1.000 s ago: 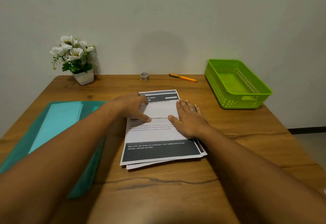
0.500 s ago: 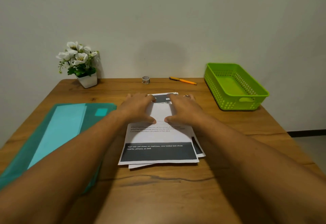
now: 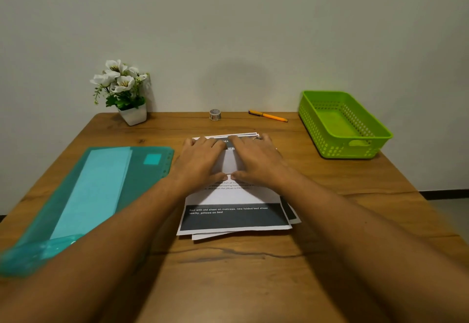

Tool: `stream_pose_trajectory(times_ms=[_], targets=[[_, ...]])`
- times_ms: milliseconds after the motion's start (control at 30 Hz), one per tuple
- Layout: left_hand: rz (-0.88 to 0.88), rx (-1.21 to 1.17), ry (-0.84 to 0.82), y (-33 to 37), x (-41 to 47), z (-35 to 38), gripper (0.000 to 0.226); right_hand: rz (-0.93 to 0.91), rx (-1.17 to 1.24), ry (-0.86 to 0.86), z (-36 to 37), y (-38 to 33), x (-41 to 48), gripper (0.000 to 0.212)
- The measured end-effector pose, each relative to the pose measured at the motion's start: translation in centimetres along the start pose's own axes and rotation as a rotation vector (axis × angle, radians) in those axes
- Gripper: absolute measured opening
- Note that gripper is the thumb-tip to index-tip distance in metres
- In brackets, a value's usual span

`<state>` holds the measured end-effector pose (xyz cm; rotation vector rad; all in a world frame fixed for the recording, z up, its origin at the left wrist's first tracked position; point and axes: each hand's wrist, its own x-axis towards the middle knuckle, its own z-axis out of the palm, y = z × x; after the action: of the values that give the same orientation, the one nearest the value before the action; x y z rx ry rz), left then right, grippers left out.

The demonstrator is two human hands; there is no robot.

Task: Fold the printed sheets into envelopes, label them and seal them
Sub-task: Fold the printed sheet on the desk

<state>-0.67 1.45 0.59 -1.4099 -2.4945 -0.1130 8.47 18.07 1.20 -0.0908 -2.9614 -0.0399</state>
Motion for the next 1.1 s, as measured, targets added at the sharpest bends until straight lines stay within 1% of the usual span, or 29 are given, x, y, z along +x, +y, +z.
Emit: stream_pose_trajectory(times_ms=[67, 167, 300, 567, 633, 733, 800, 867, 967, 1100], targets=[[0.007, 0.026, 0.022, 0.4, -0.3, -0.1, 0.067, -0.020, -0.036, 0.020, 0.0, -0.5, -0.1, 0.082], [-0.008, 0.062, 0.033, 0.5, -0.6, -0.4, 0.068, -0.029, -0.100, 0.011, -0.1, -0.6, -0.4, 0.087], [-0.064, 0.063, 0.008, -0.7, -1.5, -0.6, 0.068, 0.061, -0.141, -0.002, -0.4, 1.1, -1.4, 0.091], [-0.090, 0.072, 0.032, -1.7, -3.4, -1.1, 0.066, 0.139, -0.180, 0.004, -0.3, 4.2, -4.2, 0.067], [-0.076, 0.075, 0.042, -1.4, -3.6, -1.2, 0.059, 0.144, -0.194, -0.006, -0.6, 4.2, -4.7, 0.060], [-0.043, 0.095, 0.063, -1.0, -3.6, -1.4, 0.041, 0.125, -0.206, -0.003, -0.8, 3.7, -5.2, 0.040], [-0.038, 0.073, 0.085, -0.7, -3.4, -1.6, 0.027, 0.135, -0.176, 0.019, -1.0, 3.2, -5.2, 0.033], [-0.039, 0.040, 0.094, -0.4, -3.1, -2.1, 0.022, 0.149, -0.155, 0.048, -1.3, 2.6, -5.0, 0.028], [-0.045, 0.008, 0.088, 0.1, -2.7, -2.3, 0.028, 0.161, -0.158, 0.071, -1.7, 2.0, -4.7, 0.026], [-0.056, -0.030, 0.067, 0.8, -2.8, -1.6, 0.038, 0.168, -0.151, 0.038, -1.1, 1.6, -4.9, 0.037]])
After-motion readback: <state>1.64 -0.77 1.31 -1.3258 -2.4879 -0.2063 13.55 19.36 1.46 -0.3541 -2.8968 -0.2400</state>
